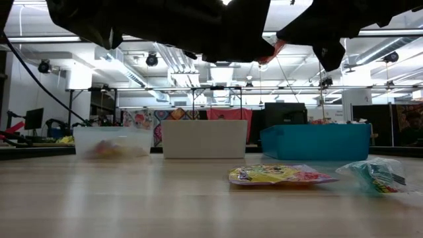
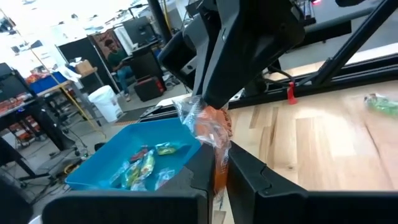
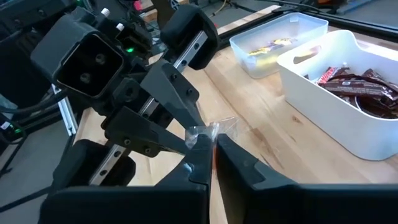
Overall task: Sort candy
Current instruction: Put the orange candy into the blue bin
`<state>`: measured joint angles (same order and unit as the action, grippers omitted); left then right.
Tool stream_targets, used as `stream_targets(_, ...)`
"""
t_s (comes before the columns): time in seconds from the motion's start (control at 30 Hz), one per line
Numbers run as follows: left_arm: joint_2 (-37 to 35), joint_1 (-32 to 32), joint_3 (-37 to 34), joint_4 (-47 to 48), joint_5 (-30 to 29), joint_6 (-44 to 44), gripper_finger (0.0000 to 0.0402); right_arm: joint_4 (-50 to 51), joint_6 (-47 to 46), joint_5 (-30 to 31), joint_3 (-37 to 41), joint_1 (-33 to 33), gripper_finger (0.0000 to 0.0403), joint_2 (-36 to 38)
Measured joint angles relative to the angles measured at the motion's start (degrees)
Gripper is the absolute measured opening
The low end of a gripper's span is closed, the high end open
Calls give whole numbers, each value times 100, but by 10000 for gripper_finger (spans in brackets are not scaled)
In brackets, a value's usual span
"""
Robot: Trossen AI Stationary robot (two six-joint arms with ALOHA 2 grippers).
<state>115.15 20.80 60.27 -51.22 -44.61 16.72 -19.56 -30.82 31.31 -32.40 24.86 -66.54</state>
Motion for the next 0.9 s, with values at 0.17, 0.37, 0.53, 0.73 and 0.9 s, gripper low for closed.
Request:
stream_targets(0.17, 0, 0, 0, 81, 17, -396, 31, 1, 47, -4, 0, 0, 9, 0)
stream_targets(0.37, 0, 0, 0, 373, 20, -964, 73, 18, 93, -4, 0, 0, 9, 31)
stream_targets(0.53, 0, 13, 0, 381, 80, -1247, 111, 43, 106, 16, 0, -37, 8, 85)
stream_targets(0.73, -11, 13, 0, 493, 333, -1721, 174, 175, 89, 19, 0, -186, 8, 85)
stream_targets(0.9, -12, 7, 0, 674, 333, -1839, 223, 249, 87, 20, -2, -316, 8, 87)
